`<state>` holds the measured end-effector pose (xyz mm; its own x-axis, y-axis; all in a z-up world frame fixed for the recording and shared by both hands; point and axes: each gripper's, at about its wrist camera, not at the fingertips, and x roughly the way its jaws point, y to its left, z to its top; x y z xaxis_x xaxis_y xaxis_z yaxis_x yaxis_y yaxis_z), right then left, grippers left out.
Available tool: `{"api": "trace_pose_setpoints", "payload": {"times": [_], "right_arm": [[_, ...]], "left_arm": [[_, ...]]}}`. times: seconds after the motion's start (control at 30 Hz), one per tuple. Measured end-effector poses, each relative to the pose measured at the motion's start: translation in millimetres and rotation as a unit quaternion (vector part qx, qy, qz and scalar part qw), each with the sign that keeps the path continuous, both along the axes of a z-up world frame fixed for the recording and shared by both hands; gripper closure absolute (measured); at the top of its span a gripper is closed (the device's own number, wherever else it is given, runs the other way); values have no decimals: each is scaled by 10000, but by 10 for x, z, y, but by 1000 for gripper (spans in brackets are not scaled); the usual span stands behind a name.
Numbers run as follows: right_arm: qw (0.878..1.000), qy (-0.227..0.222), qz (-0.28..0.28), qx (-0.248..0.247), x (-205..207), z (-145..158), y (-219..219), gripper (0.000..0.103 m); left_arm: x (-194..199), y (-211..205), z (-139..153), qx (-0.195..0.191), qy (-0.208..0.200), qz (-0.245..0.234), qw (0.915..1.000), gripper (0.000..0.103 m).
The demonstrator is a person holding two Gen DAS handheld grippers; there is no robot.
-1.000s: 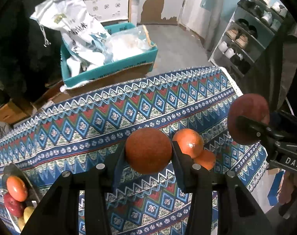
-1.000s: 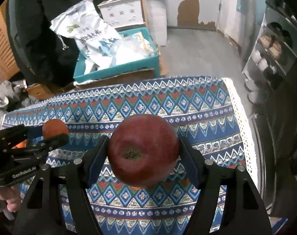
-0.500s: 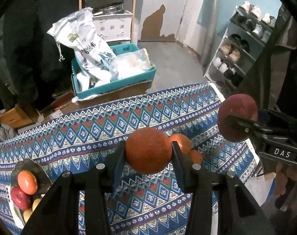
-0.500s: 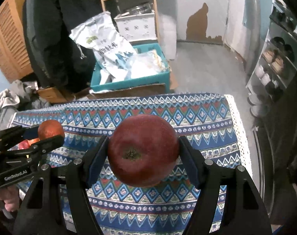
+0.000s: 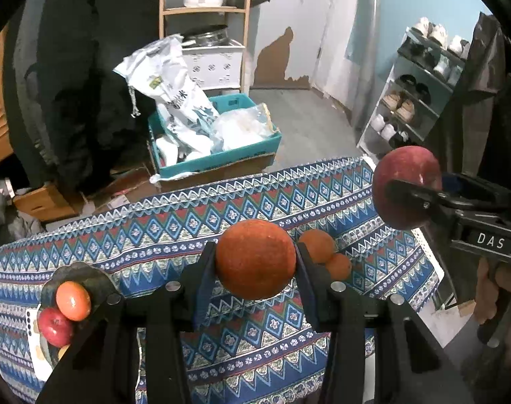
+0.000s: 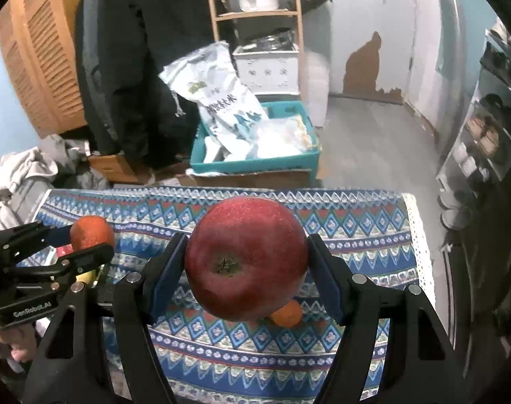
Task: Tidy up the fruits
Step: 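Carry the orange and red apple over the glass plate with both tools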
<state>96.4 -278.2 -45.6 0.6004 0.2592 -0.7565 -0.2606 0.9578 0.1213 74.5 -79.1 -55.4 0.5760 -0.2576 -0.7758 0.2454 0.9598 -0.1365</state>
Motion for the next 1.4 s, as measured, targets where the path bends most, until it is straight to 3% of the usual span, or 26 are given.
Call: {"api": "trace_pose_setpoints", "payload": {"times": [0.67,1.4], "right_arm": [[9971,-43,739,190,-75,158,762,32],[9861,430,1552,407,66,-74,1900,32]], "left_arm": [[-351,769,126,-65,-180,581,9981,58],[-454,1744,-213,-214,184,1423,9894,57]]}}
